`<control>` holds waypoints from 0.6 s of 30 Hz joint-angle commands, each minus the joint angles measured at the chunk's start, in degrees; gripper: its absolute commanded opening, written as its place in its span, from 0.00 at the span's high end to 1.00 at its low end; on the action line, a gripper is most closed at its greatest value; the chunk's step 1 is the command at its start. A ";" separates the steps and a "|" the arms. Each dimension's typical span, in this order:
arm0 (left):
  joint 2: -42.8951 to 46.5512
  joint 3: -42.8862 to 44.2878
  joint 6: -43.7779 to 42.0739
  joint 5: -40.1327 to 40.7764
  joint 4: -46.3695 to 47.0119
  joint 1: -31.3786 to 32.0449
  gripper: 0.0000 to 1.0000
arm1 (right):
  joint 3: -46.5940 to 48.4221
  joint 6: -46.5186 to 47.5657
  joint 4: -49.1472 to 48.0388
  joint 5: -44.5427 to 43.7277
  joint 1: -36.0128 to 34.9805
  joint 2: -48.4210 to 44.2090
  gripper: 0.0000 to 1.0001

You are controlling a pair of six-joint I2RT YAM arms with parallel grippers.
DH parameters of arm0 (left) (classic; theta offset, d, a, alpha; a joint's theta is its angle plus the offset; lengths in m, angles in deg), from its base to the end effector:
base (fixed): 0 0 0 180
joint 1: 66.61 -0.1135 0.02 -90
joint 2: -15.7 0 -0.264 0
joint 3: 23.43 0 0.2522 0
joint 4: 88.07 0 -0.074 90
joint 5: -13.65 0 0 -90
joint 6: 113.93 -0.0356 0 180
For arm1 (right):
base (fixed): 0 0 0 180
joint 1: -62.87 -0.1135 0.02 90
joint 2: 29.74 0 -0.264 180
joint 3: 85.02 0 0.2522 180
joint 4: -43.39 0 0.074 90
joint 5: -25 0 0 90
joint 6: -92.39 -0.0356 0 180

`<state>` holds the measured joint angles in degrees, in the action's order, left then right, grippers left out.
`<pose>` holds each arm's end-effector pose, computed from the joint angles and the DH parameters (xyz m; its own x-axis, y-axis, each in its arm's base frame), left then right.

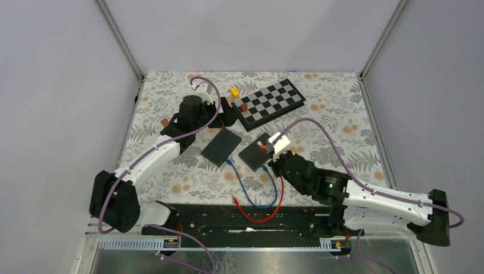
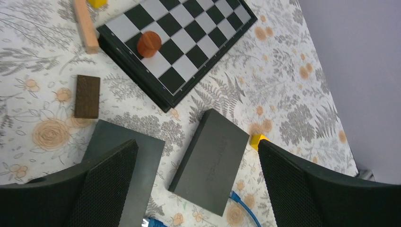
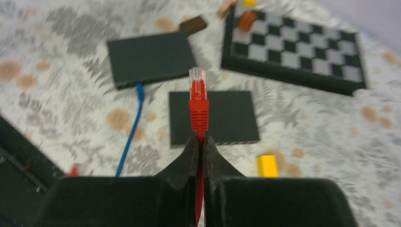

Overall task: Insert the plug into the switch port
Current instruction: Insert the connector into the switch port.

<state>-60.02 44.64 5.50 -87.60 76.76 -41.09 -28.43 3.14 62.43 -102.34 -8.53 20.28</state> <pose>0.2725 -0.1378 0.2935 -0.5922 -0.2513 -0.7656 0.3374 0.7855 -0.5188 0.0845 0.1834 0.3226 -0.0615 -0.2153 -0.9746 -0.5655 0.8121 -0.1437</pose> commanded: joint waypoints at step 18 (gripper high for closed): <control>-17.44 0.92 0.61 -4.20 14.33 3.54 0.10 | -8.96 -17.99 3.39 31.67 26.93 17.72 1.00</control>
<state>-75.47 42.54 7.21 -89.85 88.10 -39.19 -38.74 -14.19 63.74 -74.43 14.34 37.06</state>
